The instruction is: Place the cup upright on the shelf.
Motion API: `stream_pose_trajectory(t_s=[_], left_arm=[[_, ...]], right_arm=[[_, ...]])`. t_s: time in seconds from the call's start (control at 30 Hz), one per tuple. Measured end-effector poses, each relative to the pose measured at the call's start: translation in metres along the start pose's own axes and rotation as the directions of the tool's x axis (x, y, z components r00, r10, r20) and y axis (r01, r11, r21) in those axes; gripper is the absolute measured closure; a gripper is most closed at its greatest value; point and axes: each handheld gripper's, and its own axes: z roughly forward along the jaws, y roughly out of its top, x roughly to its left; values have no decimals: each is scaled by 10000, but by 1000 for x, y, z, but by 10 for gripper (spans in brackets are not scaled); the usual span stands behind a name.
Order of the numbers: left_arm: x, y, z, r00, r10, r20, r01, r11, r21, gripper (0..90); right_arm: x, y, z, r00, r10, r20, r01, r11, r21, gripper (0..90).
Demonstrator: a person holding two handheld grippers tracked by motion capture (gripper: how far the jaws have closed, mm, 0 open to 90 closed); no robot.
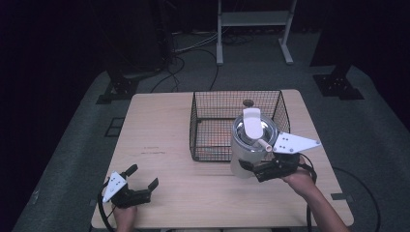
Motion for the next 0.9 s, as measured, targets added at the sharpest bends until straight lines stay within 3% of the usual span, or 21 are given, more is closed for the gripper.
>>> stream_pose_trajectory(t_s=[0.63,0.9], left_arm=[[0,0,-1,10000,-75,5,75,10000,-39,0],[1,0,-1,9999,-101,31,101,9999,-73,0]], right_arm=[[-29,48,22,10000,-12,85,14,9994,-338,92],[-45,67,41,9997,161,178,-154,9989,-434,91]])
